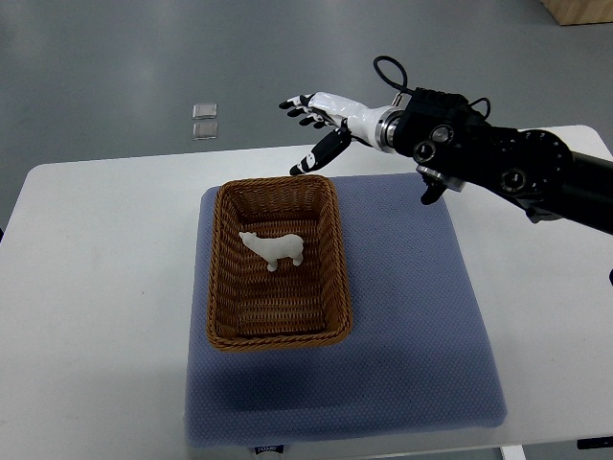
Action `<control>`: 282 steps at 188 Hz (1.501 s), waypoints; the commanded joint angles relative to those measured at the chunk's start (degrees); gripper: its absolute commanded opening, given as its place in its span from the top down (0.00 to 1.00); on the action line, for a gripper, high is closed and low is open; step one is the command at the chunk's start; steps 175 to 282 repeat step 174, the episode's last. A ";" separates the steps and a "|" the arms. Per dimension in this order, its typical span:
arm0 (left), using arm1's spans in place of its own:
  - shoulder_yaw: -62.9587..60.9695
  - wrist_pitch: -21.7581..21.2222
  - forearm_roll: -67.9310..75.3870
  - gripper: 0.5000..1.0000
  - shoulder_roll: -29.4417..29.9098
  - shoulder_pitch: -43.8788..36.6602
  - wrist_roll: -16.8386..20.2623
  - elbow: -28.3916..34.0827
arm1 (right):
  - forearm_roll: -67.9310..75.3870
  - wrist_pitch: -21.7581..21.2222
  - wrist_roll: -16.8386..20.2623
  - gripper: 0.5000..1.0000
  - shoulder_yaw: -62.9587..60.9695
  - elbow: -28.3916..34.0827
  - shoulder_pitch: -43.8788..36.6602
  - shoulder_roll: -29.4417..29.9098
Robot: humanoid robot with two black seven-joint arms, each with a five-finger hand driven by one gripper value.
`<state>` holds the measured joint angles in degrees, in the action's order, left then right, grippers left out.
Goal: Place white bear in brown basket with right hand
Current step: 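Open the right hand and withdraw it up from the basket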
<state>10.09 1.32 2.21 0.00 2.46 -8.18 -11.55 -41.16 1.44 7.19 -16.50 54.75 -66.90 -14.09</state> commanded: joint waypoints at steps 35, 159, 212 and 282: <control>-0.16 0.00 0.08 0.00 0.00 0.00 0.01 -0.14 | 5.30 0.14 -2.18 0.15 -34.65 -0.52 20.49 0.73; -0.25 0.00 0.17 0.00 0.00 0.00 0.01 -0.75 | 37.82 -10.67 -18.88 0.15 -51.53 -14.23 29.99 12.95; -0.25 0.00 0.17 0.00 0.00 0.09 0.01 -0.75 | 38.61 -10.76 -18.97 0.15 -51.62 -15.03 29.63 13.21; -0.25 0.00 0.17 0.00 0.00 0.09 0.01 -0.75 | 38.61 -10.76 -18.97 0.15 -51.62 -15.03 29.63 13.21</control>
